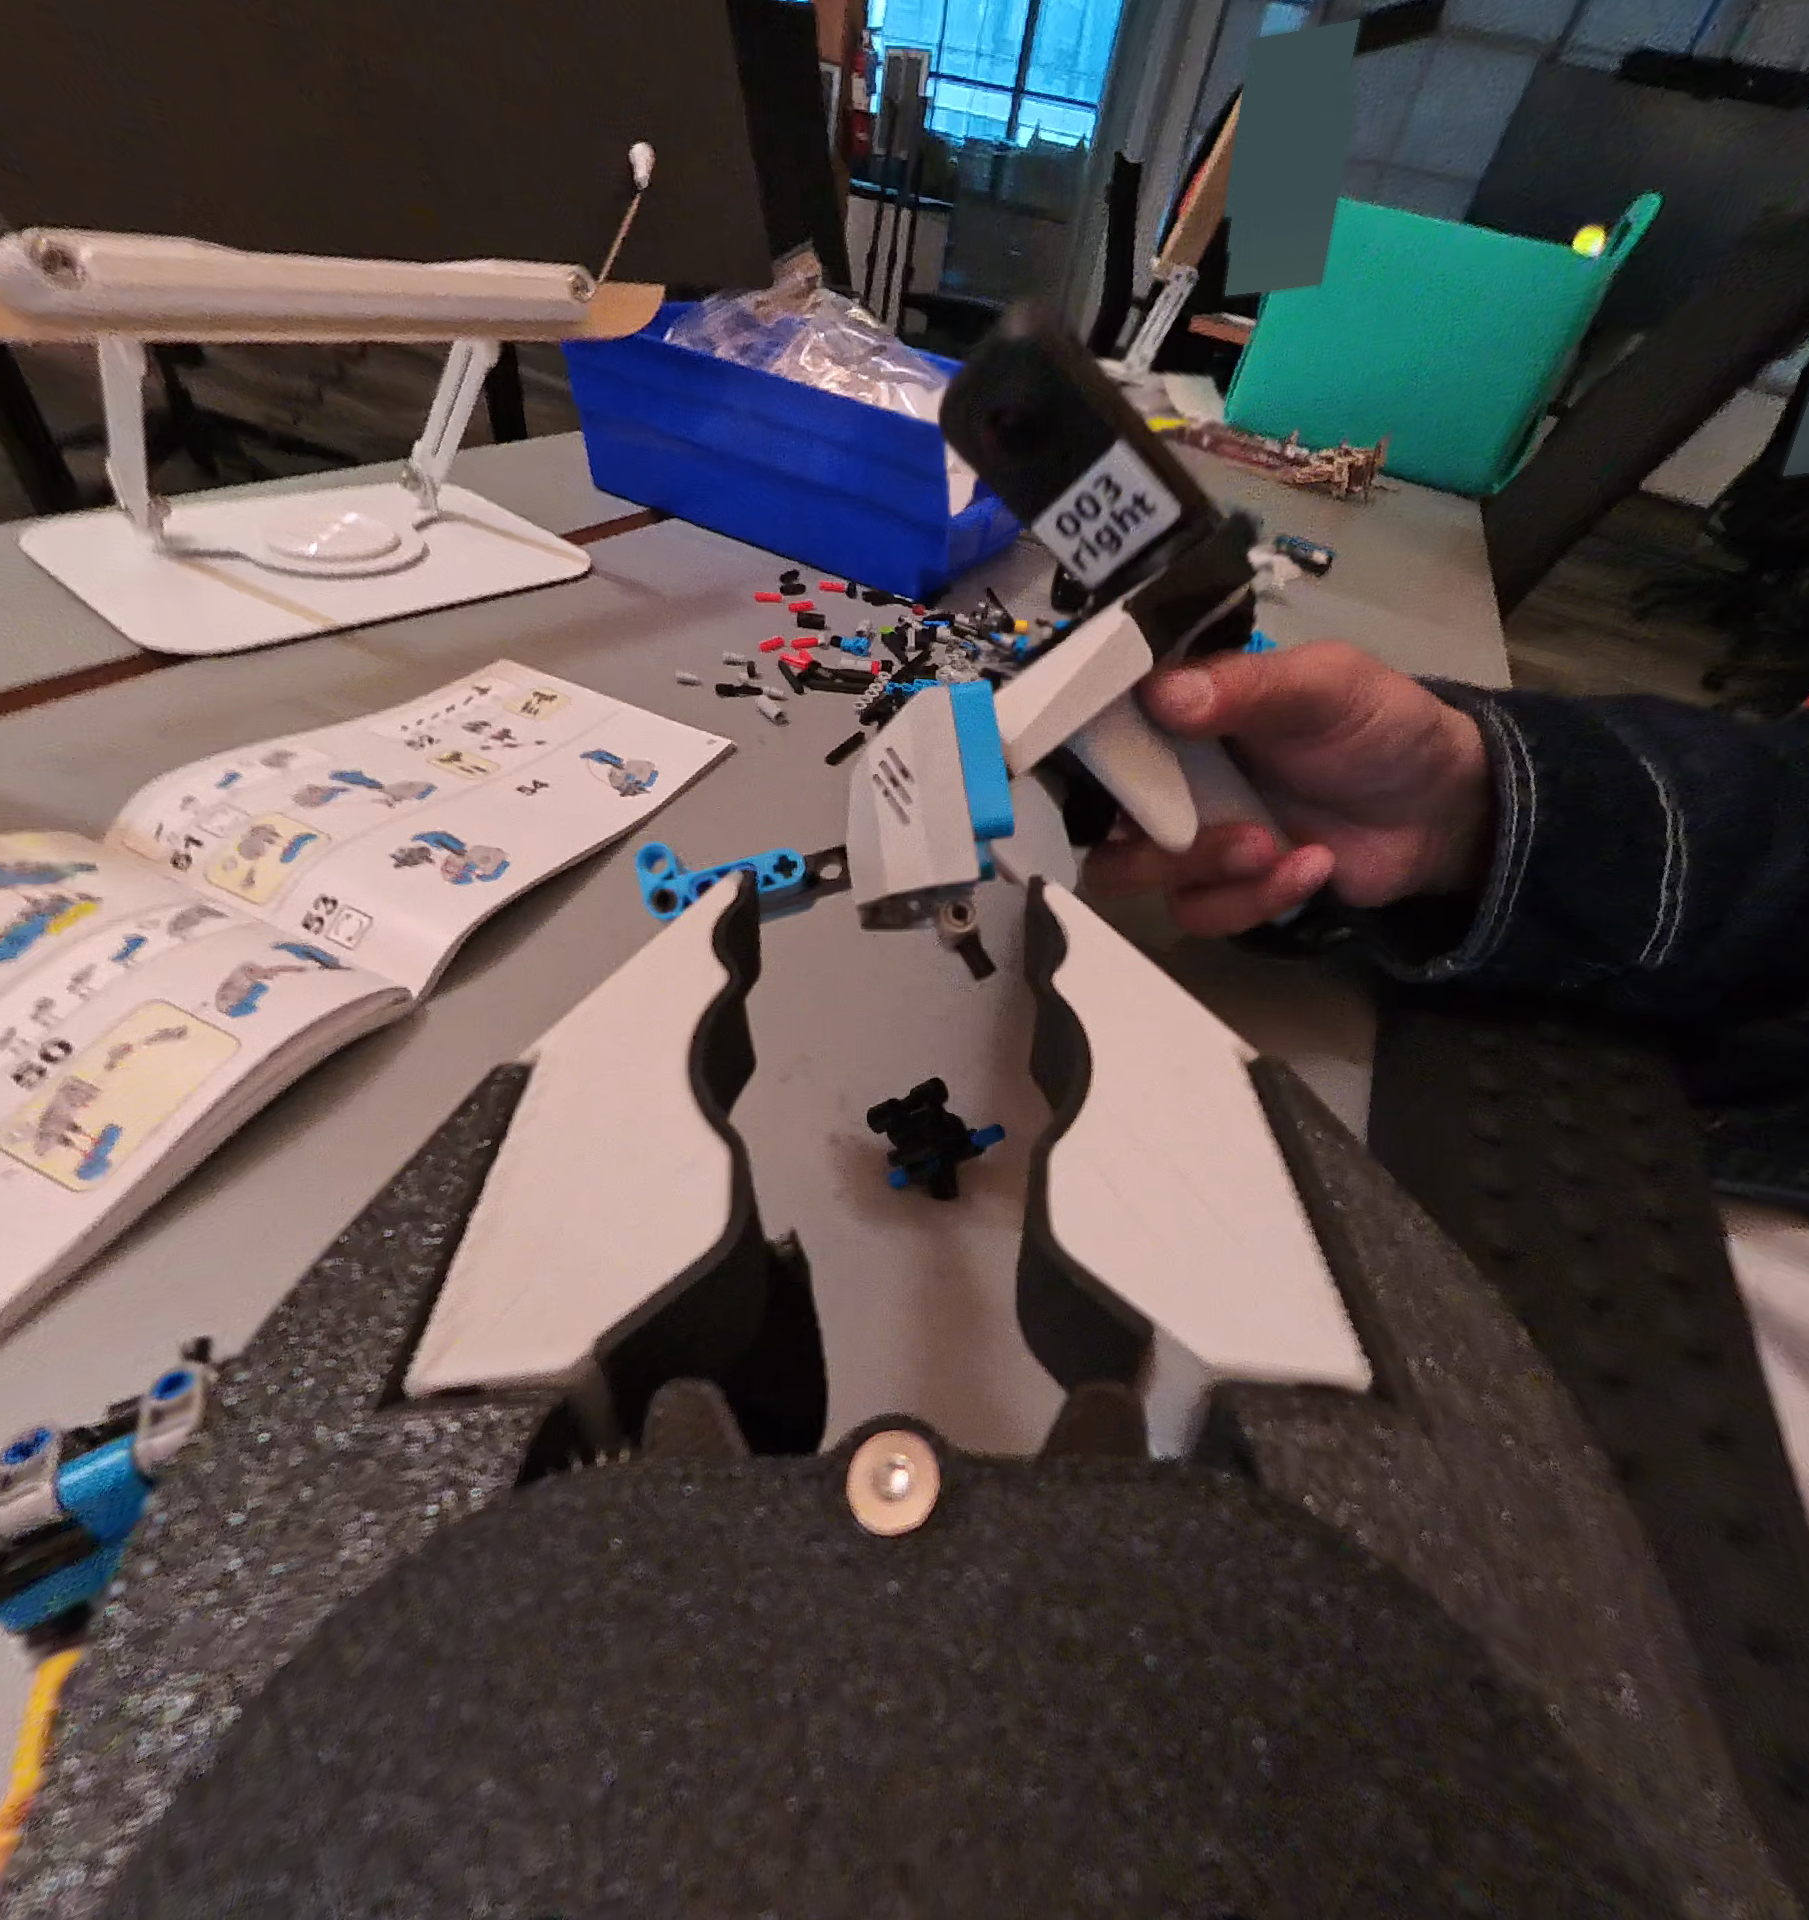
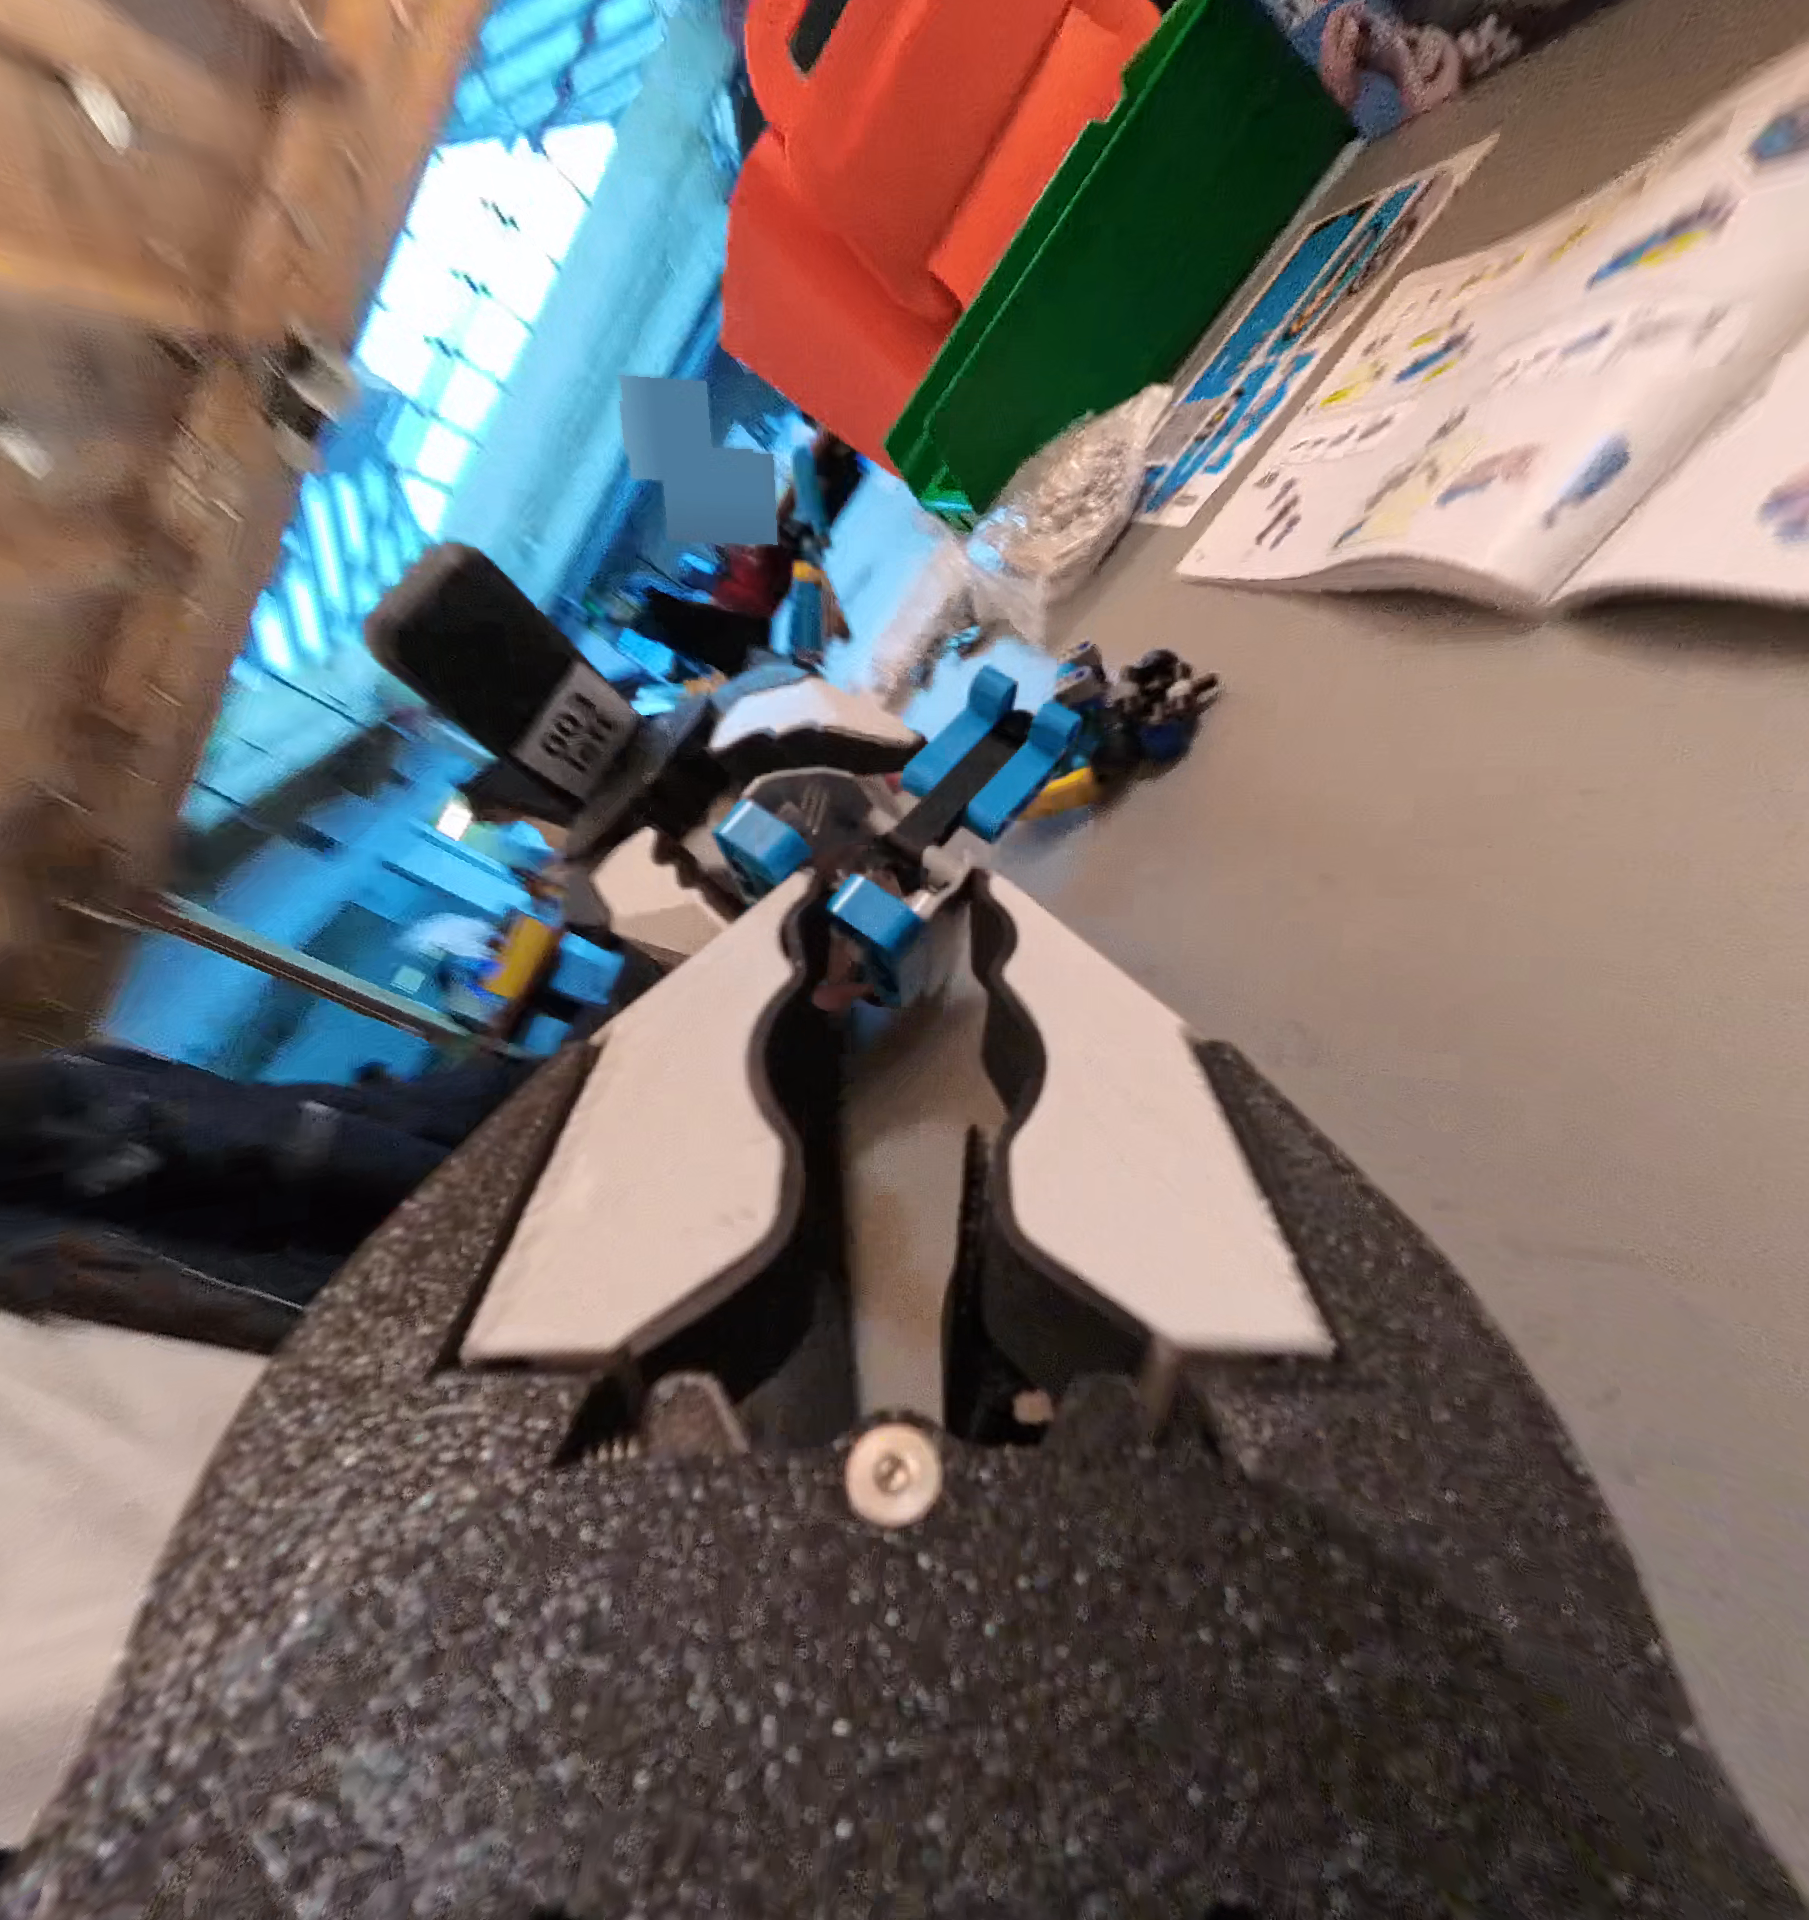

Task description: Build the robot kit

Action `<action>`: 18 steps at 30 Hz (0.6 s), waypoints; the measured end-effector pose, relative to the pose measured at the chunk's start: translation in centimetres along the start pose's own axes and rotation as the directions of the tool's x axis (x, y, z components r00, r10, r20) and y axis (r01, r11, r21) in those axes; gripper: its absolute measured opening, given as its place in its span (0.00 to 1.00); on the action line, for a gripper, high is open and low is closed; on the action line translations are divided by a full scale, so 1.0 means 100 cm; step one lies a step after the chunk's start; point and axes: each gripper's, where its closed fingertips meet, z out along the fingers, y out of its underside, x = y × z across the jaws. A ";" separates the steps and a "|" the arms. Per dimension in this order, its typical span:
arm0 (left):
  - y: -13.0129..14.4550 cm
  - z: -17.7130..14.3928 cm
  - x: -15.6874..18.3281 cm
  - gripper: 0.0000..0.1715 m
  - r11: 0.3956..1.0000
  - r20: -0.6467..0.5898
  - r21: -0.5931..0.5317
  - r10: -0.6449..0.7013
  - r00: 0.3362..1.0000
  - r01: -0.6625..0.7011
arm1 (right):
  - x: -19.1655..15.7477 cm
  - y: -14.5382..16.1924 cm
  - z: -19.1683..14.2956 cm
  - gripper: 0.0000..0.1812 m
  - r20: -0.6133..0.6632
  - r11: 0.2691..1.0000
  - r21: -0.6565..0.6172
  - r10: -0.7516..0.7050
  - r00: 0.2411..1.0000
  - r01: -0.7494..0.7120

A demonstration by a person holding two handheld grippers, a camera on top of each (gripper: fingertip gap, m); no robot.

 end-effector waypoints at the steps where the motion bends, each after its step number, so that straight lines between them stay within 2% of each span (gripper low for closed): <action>1: 0.000 0.001 -0.001 0.30 0.999 -0.004 0.001 -0.043 0.999 0.043 | 0.002 0.001 0.000 0.14 0.021 0.999 0.006 0.053 0.998 -0.053; 4: 0.002 0.005 -0.007 0.30 0.991 0.039 -0.004 -0.133 0.990 0.134 | 0.009 0.004 0.003 0.14 -0.028 0.999 0.012 0.052 0.998 -0.052; 5: 0.004 0.006 -0.007 0.33 0.990 0.053 -0.011 -0.139 0.989 0.140 | 0.012 0.001 0.004 0.14 -0.056 0.998 0.035 0.052 0.997 -0.050; 7: 0.010 0.008 -0.015 0.30 0.986 0.131 -0.018 -0.161 0.978 0.165 | 0.018 -0.002 0.003 0.14 -0.090 0.996 0.069 0.066 0.994 -0.060; 9: 0.013 0.012 -0.013 0.29 0.979 0.137 -0.022 -0.199 0.970 0.204 | 0.017 -0.009 0.001 0.13 -0.066 0.988 0.126 0.099 0.993 -0.090; 12: 0.015 0.020 -0.007 0.28 0.969 0.125 -0.023 -0.240 0.963 0.245 | 0.018 -0.005 0.003 0.13 -0.050 0.982 0.127 0.147 0.988 -0.140; 16: 0.012 0.019 -0.010 0.14 0.976 0.147 -0.004 -0.216 0.965 0.219 | 0.014 -0.004 0.004 0.13 -0.024 0.981 0.118 0.157 0.987 -0.153; 18: 0.008 0.017 -0.010 0.14 0.975 0.141 0.019 -0.220 0.965 0.220 | 0.011 -0.003 0.005 0.13 0.010 0.977 0.107 0.186 0.983 -0.186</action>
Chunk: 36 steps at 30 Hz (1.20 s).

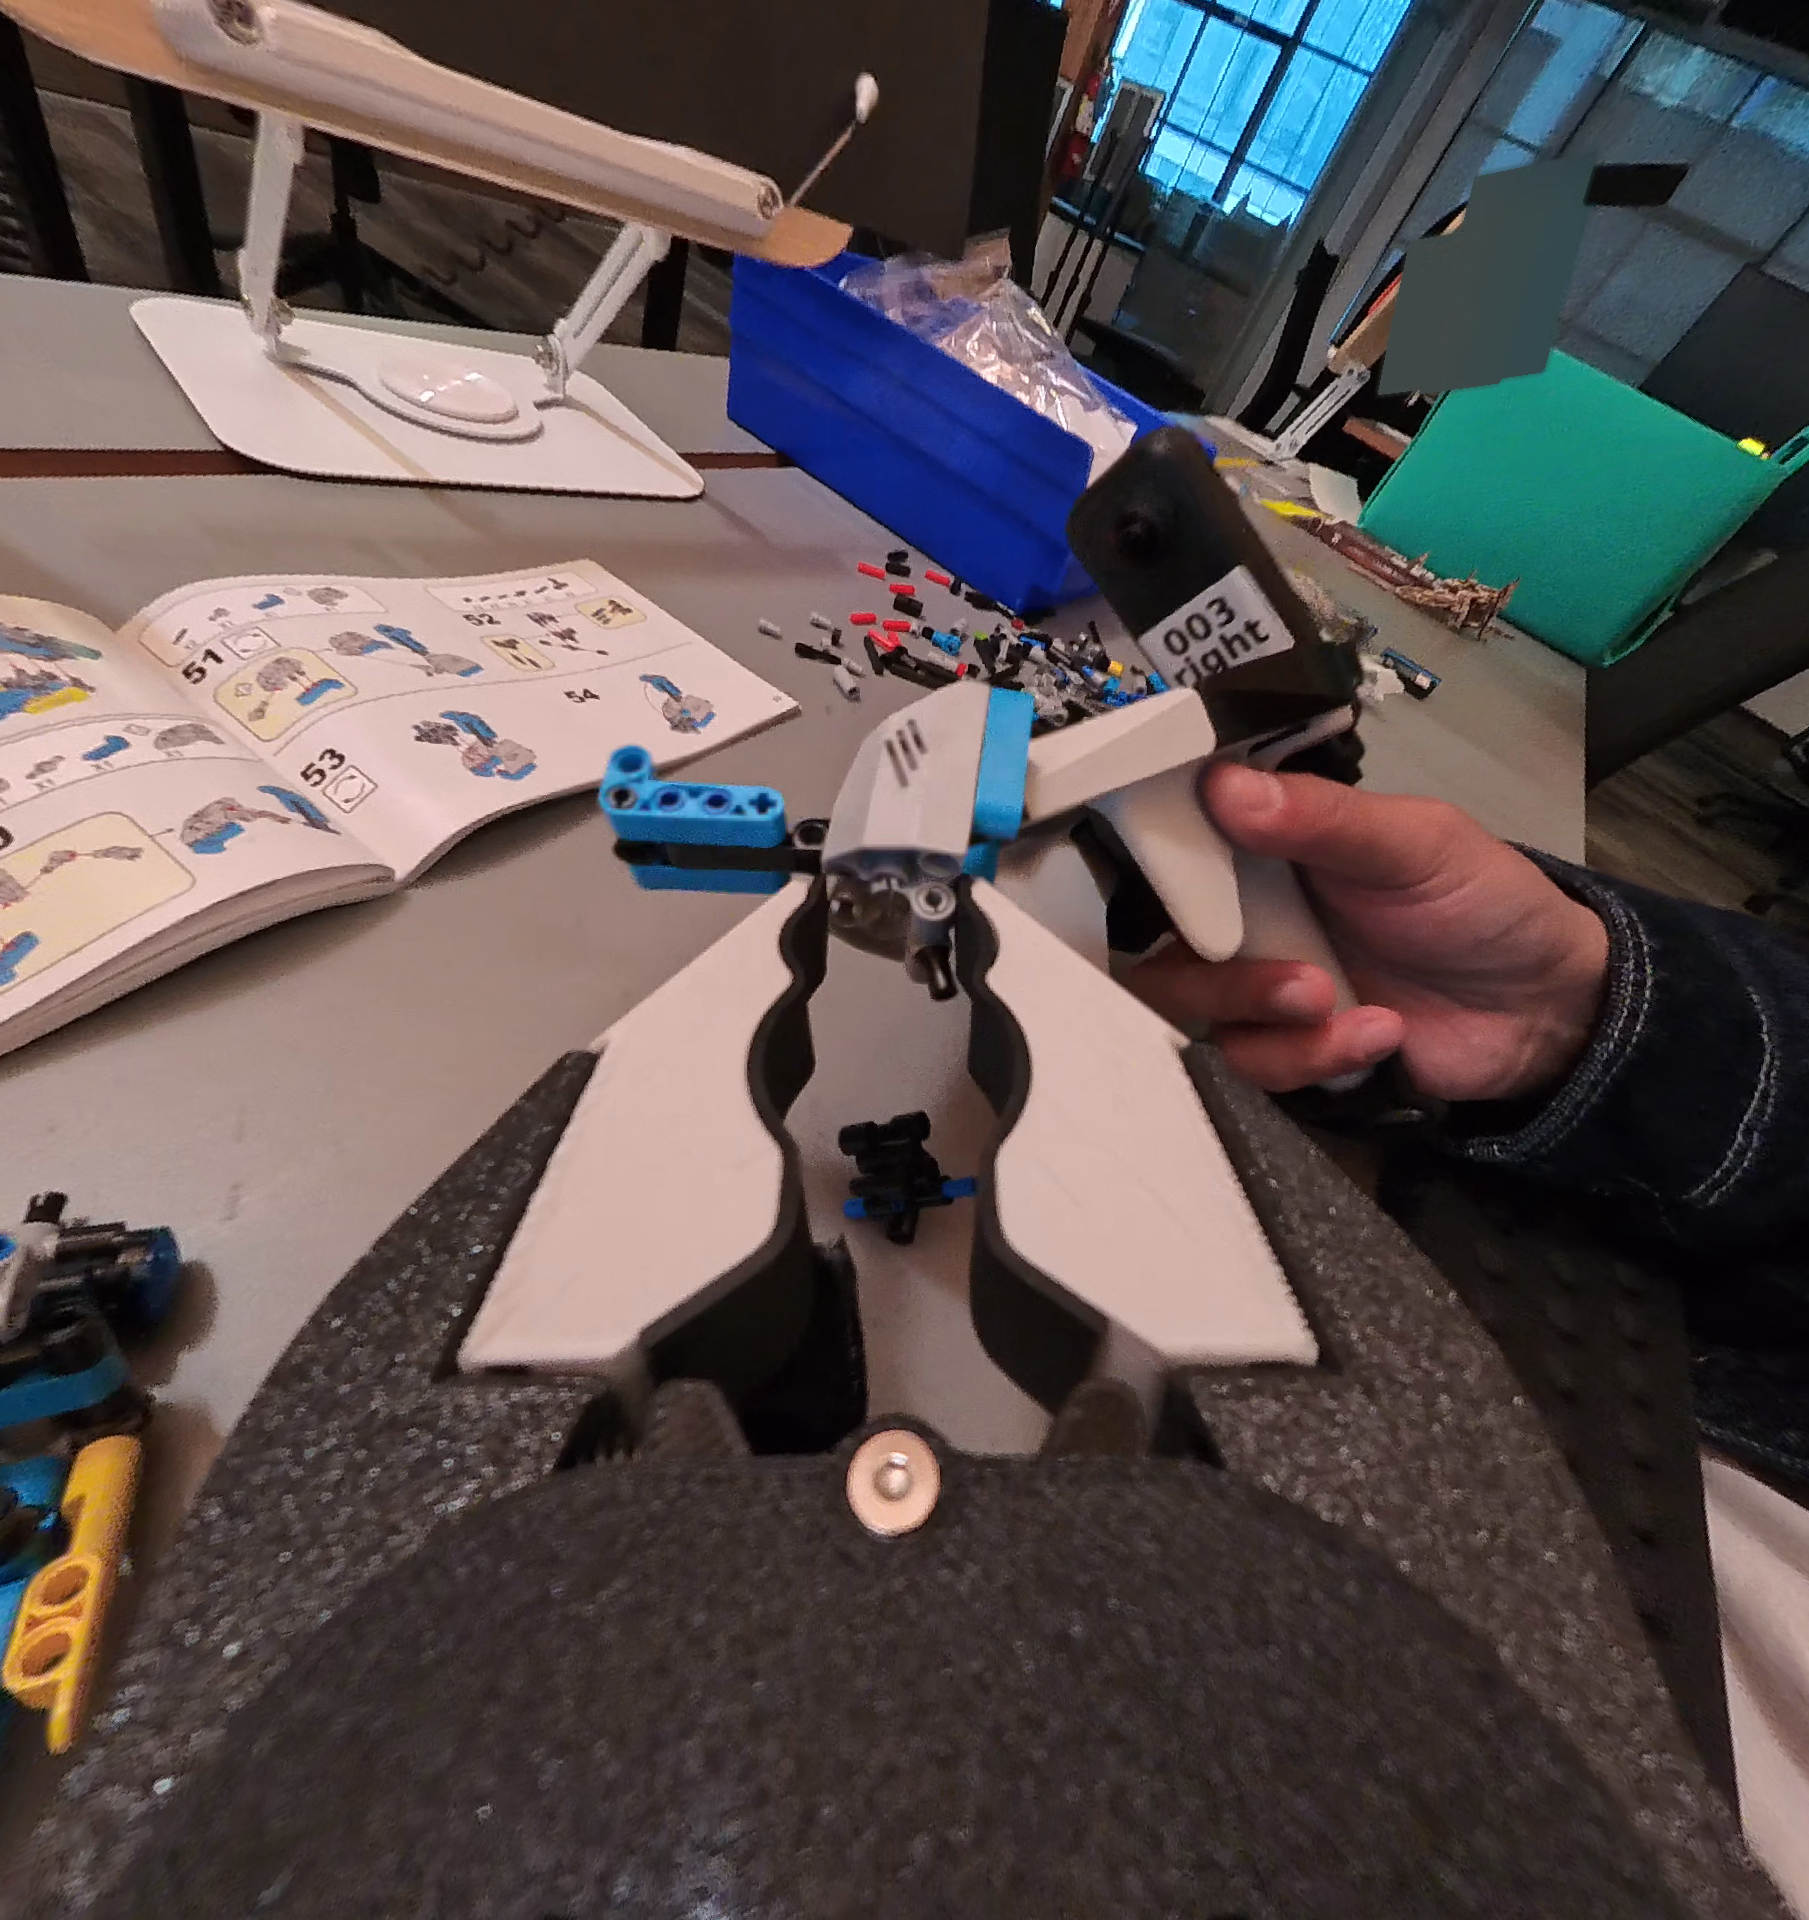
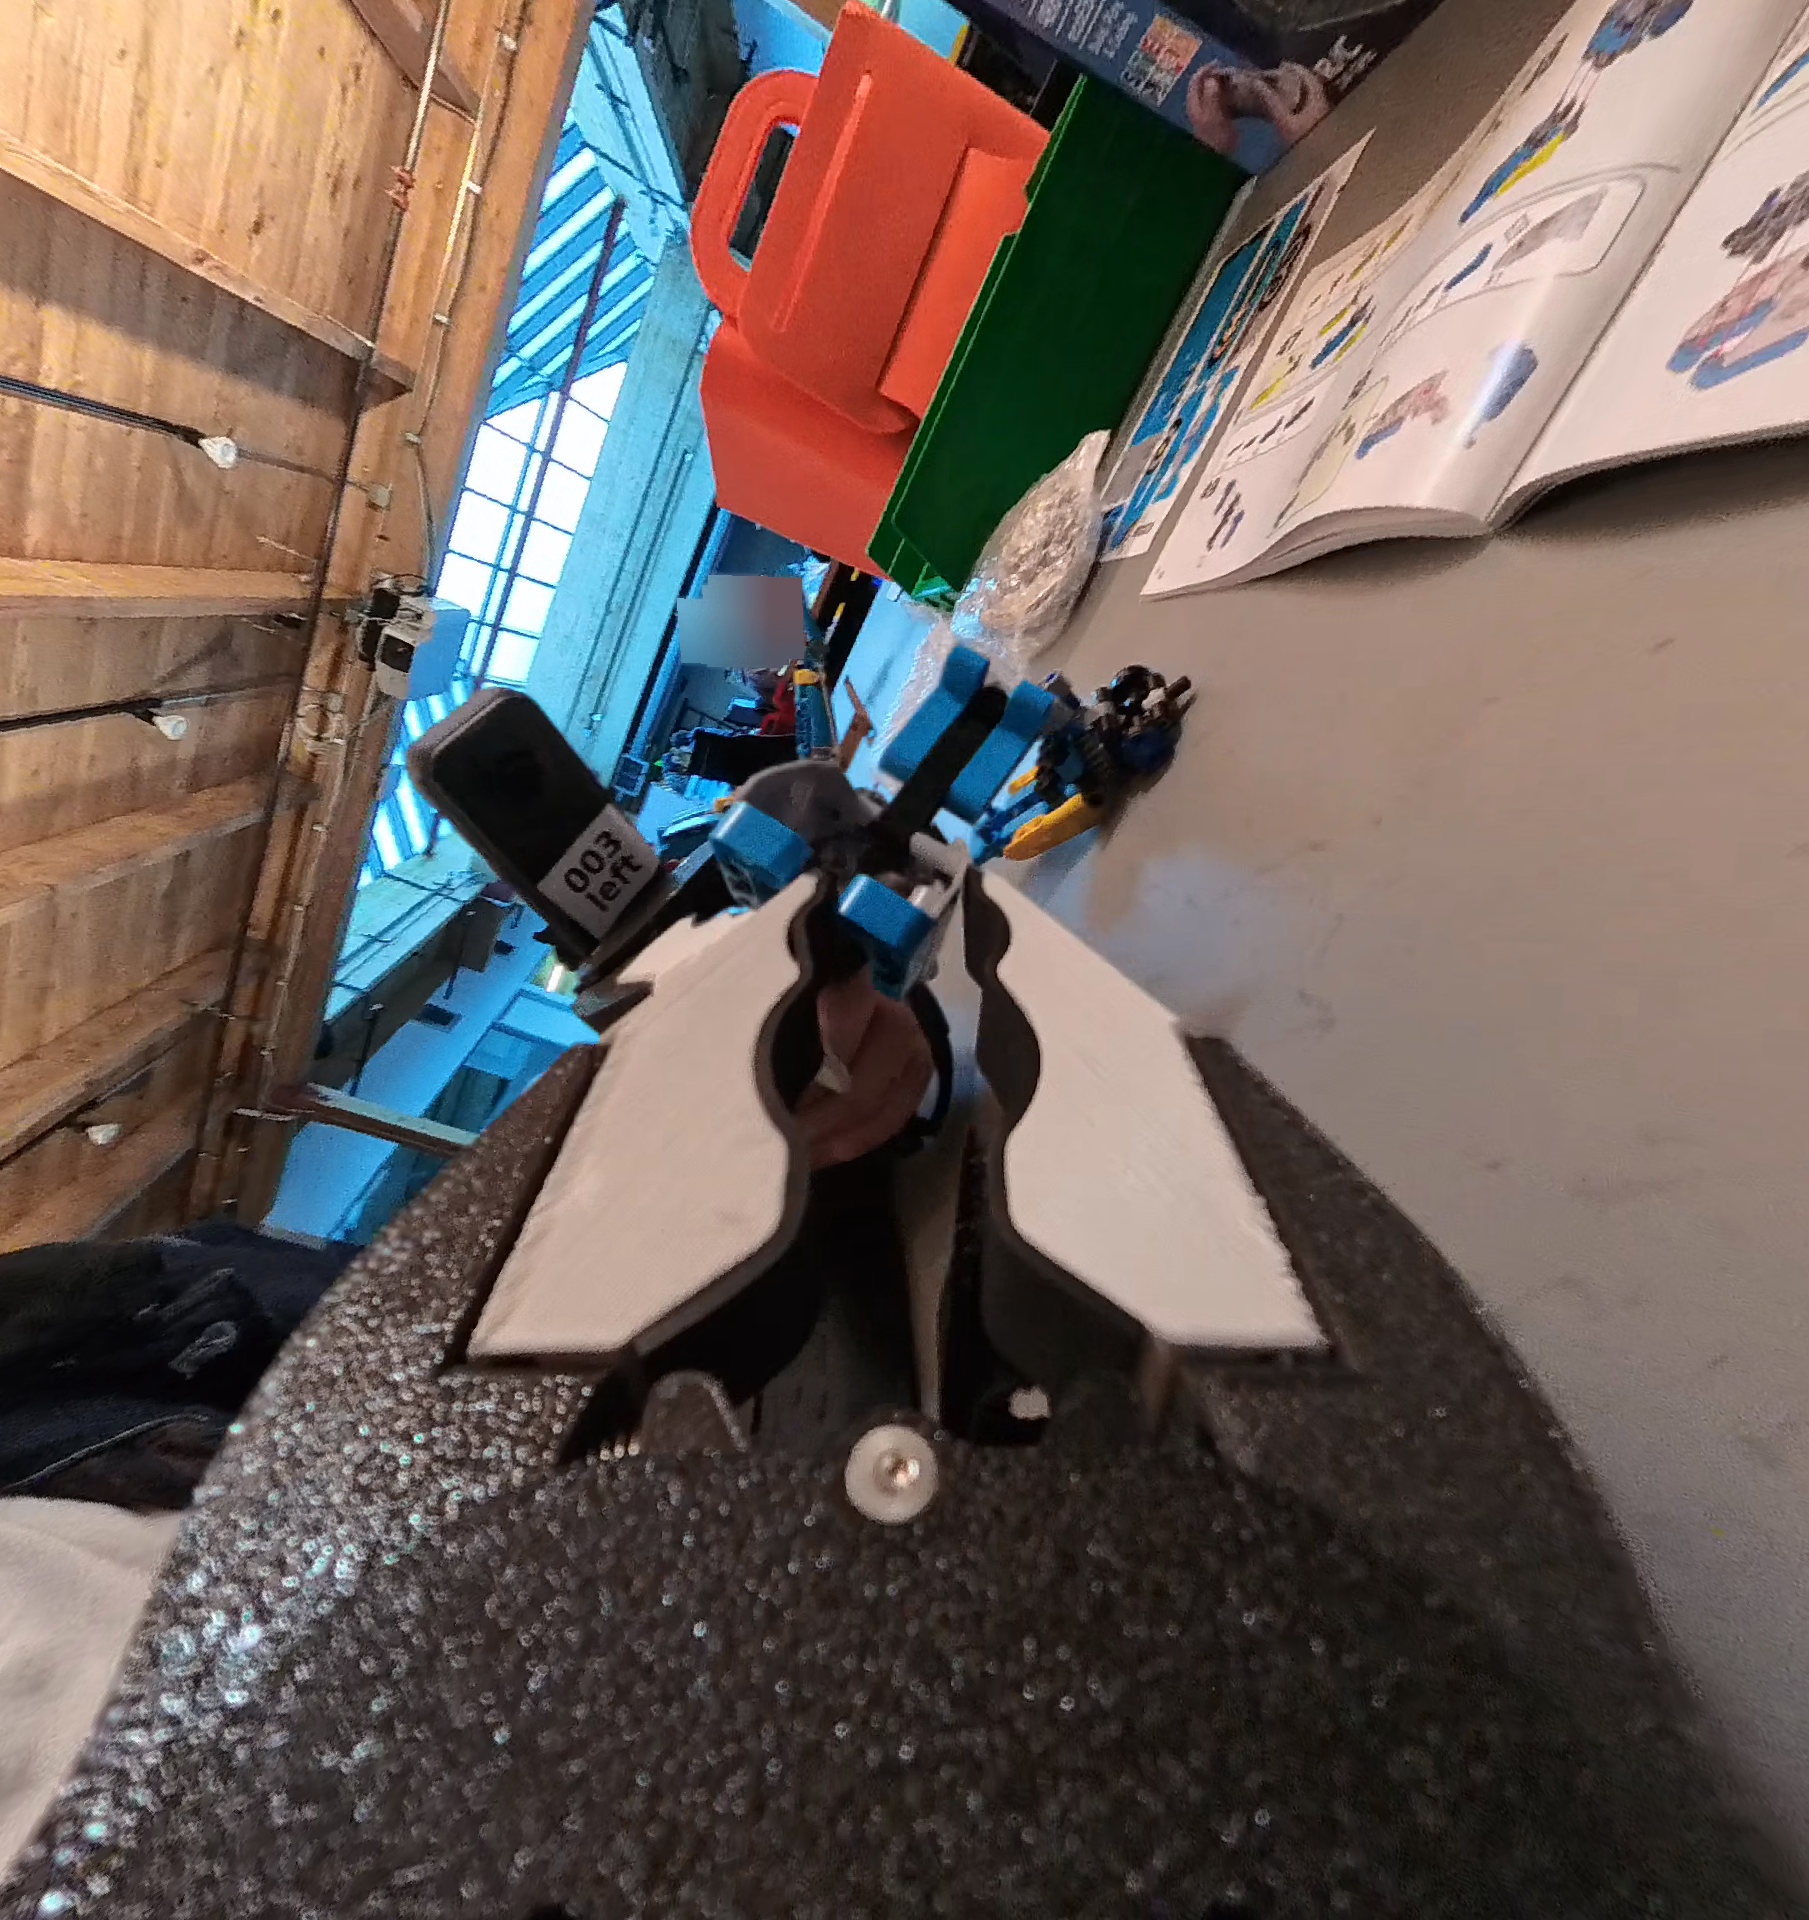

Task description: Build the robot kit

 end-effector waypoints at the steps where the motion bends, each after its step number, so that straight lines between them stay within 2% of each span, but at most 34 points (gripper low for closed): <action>1: -0.001 -0.001 -0.001 0.14 1.000 -0.003 0.006 -0.005 1.000 0.005 | -0.001 0.002 0.001 0.13 0.010 1.000 -0.008 0.012 1.000 -0.012; 6: -0.005 -0.014 -0.002 0.12 0.999 -0.066 0.009 -0.040 0.997 0.041 | -0.012 0.003 -0.001 0.16 0.054 0.998 -0.043 -0.036 0.998 0.038; 7: -0.004 -0.019 -0.008 0.04 0.999 -0.052 0.005 -0.038 0.998 0.039 | -0.013 0.000 -0.006 0.17 0.046 0.995 -0.045 -0.085 0.995 0.087; 9: -0.003 -0.031 -0.016 0.04 1.000 -0.039 -0.007 0.004 0.999 -0.005 | -0.010 -0.004 -0.017 0.15 -0.018 0.965 -0.089 -0.250 0.968 0.248; 11: -0.001 -0.039 -0.022 0.04 0.999 -0.022 -0.019 0.051 0.998 -0.051 | 0.008 0.005 -0.024 0.14 -0.142 0.878 -0.233 -0.457 0.878 0.419; 12: 0.001 -0.042 -0.025 0.04 0.998 -0.008 -0.027 0.061 0.998 -0.061 | 0.015 0.015 -0.025 0.14 -0.161 0.824 -0.318 -0.534 0.830 0.468; 14: 0.004 -0.046 -0.028 0.04 0.997 0.007 -0.033 0.064 0.998 -0.064 | 0.028 0.036 -0.022 0.17 -0.185 0.757 -0.444 -0.601 0.778 0.479; 16: 0.003 -0.050 -0.033 0.04 0.998 0.036 -0.020 0.064 0.997 -0.063 | 0.031 0.045 -0.018 0.17 -0.227 0.728 -0.471 -0.645 0.730 0.498; 19: 0.000 -0.058 -0.037 0.04 0.997 0.059 0.007 0.081 0.995 -0.082 | 0.039 0.056 -0.018 0.22 -0.337 0.670 -0.539 -0.727 0.598 0.511; 22: -0.001 -0.059 -0.041 0.04 0.997 0.077 0.017 0.073 0.994 -0.075 | 0.045 0.069 -0.012 0.28 -0.424 0.692 -0.547 -0.715 0.556 0.472; 25: 0.001 -0.057 -0.041 0.04 0.996 0.088 0.003 0.093 0.992 -0.093 | 0.051 0.057 -0.011 0.26 -0.506 0.721 -0.506 -0.692 0.514 0.473; 27: 0.000 -0.057 -0.038 0.04 0.993 0.082 0.005 0.115 0.990 -0.115 | 0.051 0.058 -0.008 0.23 -0.501 0.735 -0.498 -0.677 0.539 0.461; 35: 0.003 -0.054 -0.034 0.04 0.990 0.072 -0.008 0.142 0.987 -0.142 | 0.057 0.064 -0.001 0.22 -0.509 0.721 -0.530 -0.691 0.513 0.446; 36: 0.003 -0.054 -0.034 0.04 0.990 0.069 -0.010 0.138 0.988 -0.138 | 0.060 0.065 -0.001 0.18 -0.512 0.721 -0.538 -0.691 0.511 0.436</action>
